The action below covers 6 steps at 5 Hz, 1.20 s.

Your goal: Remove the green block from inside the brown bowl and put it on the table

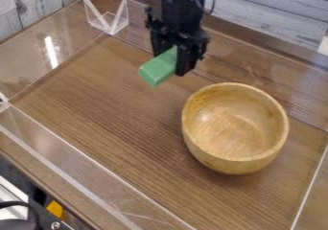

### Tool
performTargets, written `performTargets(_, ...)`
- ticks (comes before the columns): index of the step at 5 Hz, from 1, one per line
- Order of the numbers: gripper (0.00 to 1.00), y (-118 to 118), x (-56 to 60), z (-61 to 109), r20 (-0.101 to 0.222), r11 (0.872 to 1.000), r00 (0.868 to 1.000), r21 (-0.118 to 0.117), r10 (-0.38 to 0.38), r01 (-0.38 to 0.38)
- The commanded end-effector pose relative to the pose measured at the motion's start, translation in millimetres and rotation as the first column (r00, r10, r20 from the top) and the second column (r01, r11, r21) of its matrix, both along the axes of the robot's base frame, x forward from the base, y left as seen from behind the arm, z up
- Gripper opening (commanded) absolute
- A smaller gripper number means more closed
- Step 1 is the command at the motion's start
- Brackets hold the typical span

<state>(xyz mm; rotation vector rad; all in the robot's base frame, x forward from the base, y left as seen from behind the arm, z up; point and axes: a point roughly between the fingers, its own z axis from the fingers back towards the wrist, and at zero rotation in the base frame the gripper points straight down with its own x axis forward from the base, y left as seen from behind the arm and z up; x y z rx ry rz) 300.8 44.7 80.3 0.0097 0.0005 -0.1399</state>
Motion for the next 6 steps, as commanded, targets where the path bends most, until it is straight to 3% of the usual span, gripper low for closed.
performTargets(1,0.0,8.8,9.3,-8.5,0.03,0.999,0.998,0.016,0.046,-0.047)
performTargets(3,0.0,-15.1,21.0,-34.0,0.017,0.999,0.999,0.025,-0.036,0.036)
performTargets(5,0.0,-8.9,30.3,-44.4,0.023,0.986,0.986,0.026,-0.167,0.166)
performTargets(6,0.0,-6.0,30.7,-32.2,0.026,0.995,0.995,0.02,-0.095,0.094)
